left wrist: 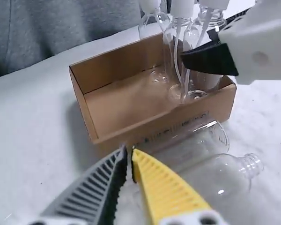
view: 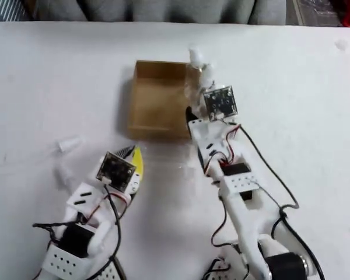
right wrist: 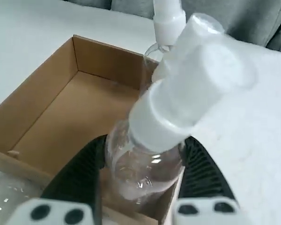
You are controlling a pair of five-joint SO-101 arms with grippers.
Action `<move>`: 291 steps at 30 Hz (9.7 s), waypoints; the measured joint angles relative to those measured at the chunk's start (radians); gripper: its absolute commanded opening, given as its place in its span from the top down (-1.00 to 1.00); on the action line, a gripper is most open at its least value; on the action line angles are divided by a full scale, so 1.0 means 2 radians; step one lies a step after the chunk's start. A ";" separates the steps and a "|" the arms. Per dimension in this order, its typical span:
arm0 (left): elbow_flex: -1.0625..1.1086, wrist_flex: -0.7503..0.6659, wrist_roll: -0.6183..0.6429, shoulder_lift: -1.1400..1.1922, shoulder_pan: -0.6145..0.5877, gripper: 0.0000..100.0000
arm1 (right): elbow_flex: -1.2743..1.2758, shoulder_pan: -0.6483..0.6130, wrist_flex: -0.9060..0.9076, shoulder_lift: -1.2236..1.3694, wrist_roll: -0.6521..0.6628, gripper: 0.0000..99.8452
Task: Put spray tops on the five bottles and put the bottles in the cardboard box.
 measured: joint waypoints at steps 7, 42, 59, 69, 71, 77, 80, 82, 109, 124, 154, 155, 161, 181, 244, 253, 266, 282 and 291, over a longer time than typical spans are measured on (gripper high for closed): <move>0.000 0.000 0.000 0.000 0.000 0.95 | -0.005 0.000 0.000 0.011 0.000 0.97; -0.002 -0.286 0.000 0.322 -0.025 0.95 | 0.003 -0.017 0.000 0.011 0.033 0.67; -0.002 -0.286 0.000 0.326 -0.025 0.95 | 0.012 -0.040 0.000 0.011 0.033 0.66; -0.002 -0.286 0.000 0.327 -0.025 0.95 | 0.012 -0.040 0.000 0.011 0.033 0.52; -0.002 -0.286 0.000 0.327 -0.025 0.95 | 0.012 -0.040 0.010 0.011 0.033 0.44; -0.002 -0.286 0.000 0.327 -0.025 0.95 | 0.012 -0.040 0.028 0.011 0.033 0.42; -0.002 -0.286 0.000 0.327 -0.025 0.95 | 0.012 -0.040 0.028 0.011 0.033 0.42; -0.002 -0.286 0.000 0.327 -0.025 0.95 | 0.012 -0.040 0.028 0.011 0.033 0.42; -0.002 -0.286 0.000 0.327 -0.025 0.95 | 0.012 -0.041 0.080 -0.036 0.035 0.42; -0.002 -0.286 0.000 0.327 -0.025 0.95 | 0.012 -0.072 0.326 -0.209 0.035 0.66; -0.207 -0.286 0.054 0.598 -0.175 0.95 | 0.035 -0.153 0.409 -0.257 0.120 0.96; -0.222 -0.286 0.054 0.625 -0.180 0.95 | 0.035 -0.153 0.409 -0.257 0.127 0.96; -0.279 -0.286 0.054 0.712 -0.200 0.95 | 0.035 -0.153 0.409 -0.257 0.139 0.67; -0.280 -0.286 0.054 0.720 -0.207 0.95 | 0.006 -0.160 0.590 -0.315 0.284 0.90; -0.417 0.023 -0.068 0.612 -0.444 0.71 | 0.208 0.155 0.537 -0.551 0.145 0.95; -0.473 0.046 -0.114 0.723 -0.446 0.71 | 0.208 0.157 0.537 -0.551 0.145 0.95; -0.515 0.083 -0.252 0.779 -0.388 0.59 | 0.213 0.157 0.537 -0.551 0.147 0.95; -0.626 0.091 -0.435 0.937 -0.384 0.45 | 0.216 0.157 0.537 -0.555 0.163 0.87; -0.646 0.104 -0.473 0.954 -0.357 0.44 | 0.221 0.157 0.535 -0.555 0.170 0.87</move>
